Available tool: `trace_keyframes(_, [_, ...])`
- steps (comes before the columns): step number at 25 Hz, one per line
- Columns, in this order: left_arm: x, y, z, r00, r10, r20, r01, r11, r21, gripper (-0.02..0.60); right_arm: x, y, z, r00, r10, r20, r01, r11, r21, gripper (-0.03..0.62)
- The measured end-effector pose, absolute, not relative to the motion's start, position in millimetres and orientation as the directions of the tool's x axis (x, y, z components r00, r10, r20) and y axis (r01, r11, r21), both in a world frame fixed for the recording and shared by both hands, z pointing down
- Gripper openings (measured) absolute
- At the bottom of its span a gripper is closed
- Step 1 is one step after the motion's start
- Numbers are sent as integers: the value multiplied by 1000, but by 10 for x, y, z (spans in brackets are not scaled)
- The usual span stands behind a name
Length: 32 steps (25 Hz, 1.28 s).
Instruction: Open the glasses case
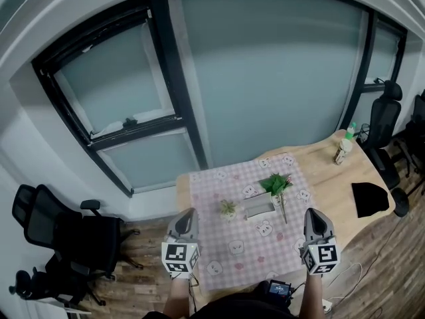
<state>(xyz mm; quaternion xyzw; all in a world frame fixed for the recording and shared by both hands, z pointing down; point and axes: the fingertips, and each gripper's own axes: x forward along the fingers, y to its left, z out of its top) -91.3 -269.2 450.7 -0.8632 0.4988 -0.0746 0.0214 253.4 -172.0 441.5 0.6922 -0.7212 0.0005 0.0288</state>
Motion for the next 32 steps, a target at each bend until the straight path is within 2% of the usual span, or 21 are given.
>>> trace_keyframes(32, [-964,-2697,4474,501,-859,100,-861,-507,-37,-2,2312,-1768,4322,-97,-994,53,-987,103,127,17])
